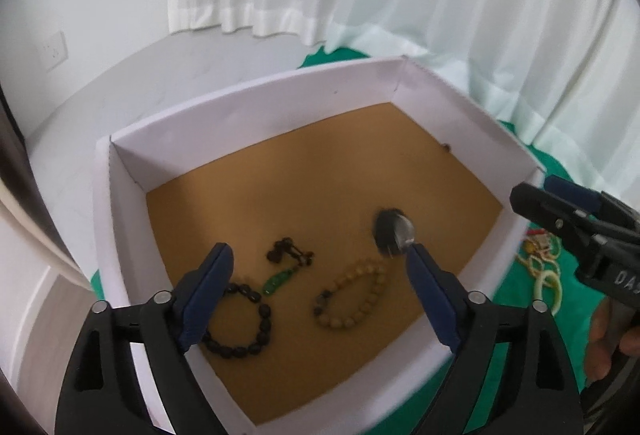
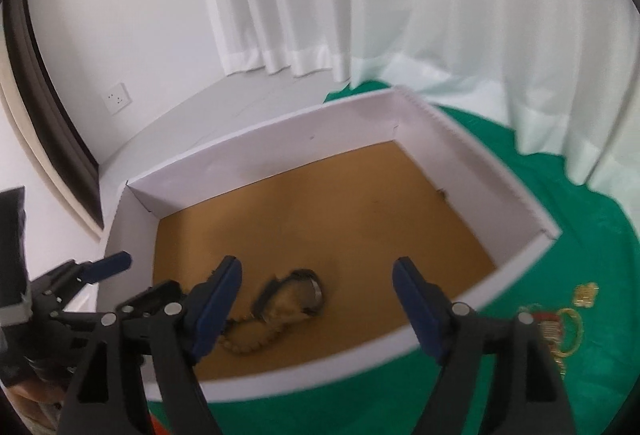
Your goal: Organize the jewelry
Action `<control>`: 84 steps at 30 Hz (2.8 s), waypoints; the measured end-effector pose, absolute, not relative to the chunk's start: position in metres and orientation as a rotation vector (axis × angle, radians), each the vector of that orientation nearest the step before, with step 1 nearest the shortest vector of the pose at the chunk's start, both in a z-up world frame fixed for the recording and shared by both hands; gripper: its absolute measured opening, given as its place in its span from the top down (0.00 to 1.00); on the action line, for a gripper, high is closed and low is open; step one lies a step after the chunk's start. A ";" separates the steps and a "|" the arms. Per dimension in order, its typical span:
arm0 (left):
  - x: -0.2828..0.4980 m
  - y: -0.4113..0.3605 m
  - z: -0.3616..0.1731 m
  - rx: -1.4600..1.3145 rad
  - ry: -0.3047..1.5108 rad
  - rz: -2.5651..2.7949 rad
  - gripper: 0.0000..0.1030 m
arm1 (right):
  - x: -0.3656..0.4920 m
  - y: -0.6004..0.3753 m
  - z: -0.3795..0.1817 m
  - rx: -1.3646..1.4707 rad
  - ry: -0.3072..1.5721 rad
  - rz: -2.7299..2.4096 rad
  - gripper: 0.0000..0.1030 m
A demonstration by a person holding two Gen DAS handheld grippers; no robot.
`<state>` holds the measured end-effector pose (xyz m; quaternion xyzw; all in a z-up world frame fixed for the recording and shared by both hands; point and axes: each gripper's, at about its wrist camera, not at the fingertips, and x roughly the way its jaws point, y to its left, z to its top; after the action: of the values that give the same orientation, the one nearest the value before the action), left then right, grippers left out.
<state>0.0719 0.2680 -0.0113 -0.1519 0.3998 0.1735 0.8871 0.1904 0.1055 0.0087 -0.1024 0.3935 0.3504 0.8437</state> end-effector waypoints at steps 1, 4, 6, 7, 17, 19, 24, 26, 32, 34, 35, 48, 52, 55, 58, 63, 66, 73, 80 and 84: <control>0.068 0.261 -0.008 -0.308 0.819 0.353 0.11 | 0.185 0.096 0.011 -0.222 0.806 0.722 0.20; 0.055 0.236 0.002 -0.285 0.789 0.310 0.09 | 0.167 0.067 0.012 -0.255 0.756 0.674 0.20; 0.048 0.214 0.007 -0.267 0.777 0.262 0.09 | 0.158 0.047 0.009 -0.286 0.743 0.628 0.20; 0.045 0.201 0.009 -0.254 0.773 0.232 0.09 | 0.153 0.034 0.006 -0.292 0.742 0.608 0.20; 0.047 0.100 -0.025 -0.210 0.839 -0.006 0.04 | 0.106 -0.095 -0.044 -0.277 0.820 0.408 0.20; 0.053 0.082 -0.040 -0.190 0.863 -0.032 0.04 | 0.096 -0.118 -0.058 -0.263 0.842 0.363 0.20; 0.062 0.044 -0.074 -0.160 0.894 -0.081 0.04 | 0.080 -0.166 -0.096 -0.237 0.887 0.234 0.20; 0.066 0.033 -0.091 -0.138 0.910 -0.096 0.04 | 0.079 -0.183 -0.109 -0.211 0.918 0.202 0.20; 0.069 0.014 -0.125 -0.043 0.959 -0.065 0.04 | 0.075 -0.207 -0.126 -0.172 0.934 0.145 0.19; 0.069 0.010 -0.131 -0.017 0.965 -0.057 0.04 | 0.075 -0.212 -0.129 -0.126 0.938 0.148 0.18; 0.068 0.008 -0.132 -0.004 0.959 -0.053 0.02 | 0.076 -0.213 -0.130 -0.113 0.940 0.147 0.18; 0.061 0.002 -0.135 0.031 0.968 -0.060 0.00 | 0.070 -0.213 -0.132 -0.107 0.932 0.155 0.15; 0.059 0.002 -0.136 0.035 0.962 -0.064 0.00 | 0.069 -0.213 -0.131 -0.095 0.954 0.125 0.15; 0.060 0.001 -0.136 0.038 0.961 -0.066 0.00 | 0.069 -0.213 -0.132 -0.094 0.952 0.118 0.15; 0.061 0.001 -0.136 0.040 0.960 -0.066 0.00 | 0.069 -0.213 -0.133 -0.098 0.948 0.130 0.15; 0.061 0.001 -0.136 0.040 0.960 -0.066 0.01 | 0.067 -0.214 -0.134 -0.102 0.940 0.131 0.14; 0.061 0.001 -0.136 0.042 0.959 -0.067 0.00 | 0.066 -0.214 -0.134 -0.103 0.936 0.132 0.14; 0.060 0.000 -0.137 0.041 0.955 -0.072 0.00 | 0.069 -0.213 -0.133 -0.102 0.949 0.129 0.14; 0.058 0.005 -0.134 0.014 0.948 -0.083 0.01 | 0.065 -0.217 -0.129 -0.070 0.925 0.117 0.14; 0.056 0.013 -0.126 -0.065 0.909 -0.098 0.01 | 0.060 -0.222 -0.121 -0.031 0.865 0.118 0.14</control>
<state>0.0563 0.0135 -0.1263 -0.0315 0.4389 -0.0474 0.8967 0.0599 -0.2218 -0.1213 -0.0150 0.4191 0.0571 0.9060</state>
